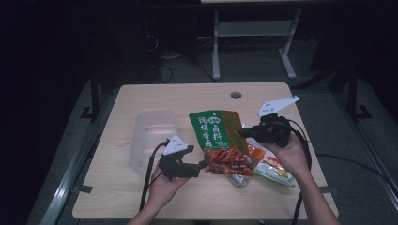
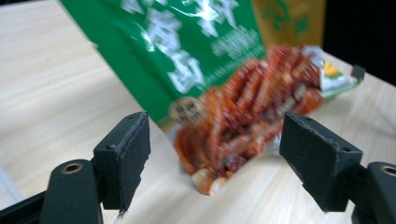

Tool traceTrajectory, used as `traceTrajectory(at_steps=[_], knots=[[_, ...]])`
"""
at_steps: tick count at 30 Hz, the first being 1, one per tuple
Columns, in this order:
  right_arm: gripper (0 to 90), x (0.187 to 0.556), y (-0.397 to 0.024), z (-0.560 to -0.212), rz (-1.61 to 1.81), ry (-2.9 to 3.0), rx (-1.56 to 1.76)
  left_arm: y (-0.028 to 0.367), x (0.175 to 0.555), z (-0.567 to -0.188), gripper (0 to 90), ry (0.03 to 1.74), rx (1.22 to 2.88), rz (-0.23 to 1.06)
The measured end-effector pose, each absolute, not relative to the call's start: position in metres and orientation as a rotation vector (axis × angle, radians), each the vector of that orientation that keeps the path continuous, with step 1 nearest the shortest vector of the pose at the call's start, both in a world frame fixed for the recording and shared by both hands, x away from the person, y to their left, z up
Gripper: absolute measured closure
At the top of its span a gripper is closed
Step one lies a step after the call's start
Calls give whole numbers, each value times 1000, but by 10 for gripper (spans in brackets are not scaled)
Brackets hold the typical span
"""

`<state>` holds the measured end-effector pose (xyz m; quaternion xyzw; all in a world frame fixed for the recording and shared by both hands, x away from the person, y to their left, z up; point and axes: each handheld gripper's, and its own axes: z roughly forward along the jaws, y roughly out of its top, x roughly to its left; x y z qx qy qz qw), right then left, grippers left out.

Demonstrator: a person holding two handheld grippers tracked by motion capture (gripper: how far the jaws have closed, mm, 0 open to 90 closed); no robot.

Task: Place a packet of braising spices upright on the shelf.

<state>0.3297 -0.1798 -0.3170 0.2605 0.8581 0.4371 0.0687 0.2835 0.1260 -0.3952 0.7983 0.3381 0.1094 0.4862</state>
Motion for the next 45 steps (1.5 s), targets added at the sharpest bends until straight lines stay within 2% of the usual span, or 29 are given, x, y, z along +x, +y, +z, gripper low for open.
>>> traceTrajectory(at_steps=[5, 9, 14, 17, 18, 22, 27, 31, 33, 42, 44, 45], knots=[[900, 313, -193, -312, 1309, 2551, 684, 117, 302, -391, 192, 864, 1938, 237], [900, 307, -199, -311, 1316, 2553, 640, 114, 316, -396, 203, 873, 1949, 184], [900, 304, -207, -313, 1333, 2553, 612, 103, 331, -407, 236, 859, 1972, -15], [900, 304, -208, -315, 1346, 2555, 598, 99, 332, -408, 352, 825, 1954, -70], [900, 304, -208, -315, 1347, 2556, 601, 100, 333, -407, 425, 813, 1943, -89], [900, 305, -209, -316, 1347, 2558, 621, 103, 332, -405, 589, 818, 1934, -63], [892, 309, -210, -326, 1333, 2593, 683, 104, 327, -404, 703, 802, 1963, -1], [864, 312, -207, -343, 1311, 2646, 727, 100, 324, -409, 777, 824, 1968, -5], [840, 315, -206, -354, 1328, 2660, 763, 99, 322, -411, 861, 820, 1973, -2], [773, 324, -203, -375, 1301, 2727, 856, 90, 316, -410, 893, 780, 2033, 55], [702, 326, -201, -381, 1302, 2745, 886, 90, 315, -410, 893, 776, 2032, 65], [694, 328, -200, -385, 1300, 2759, 907, 90, 314, -409, 893, 770, 2033, 67]])
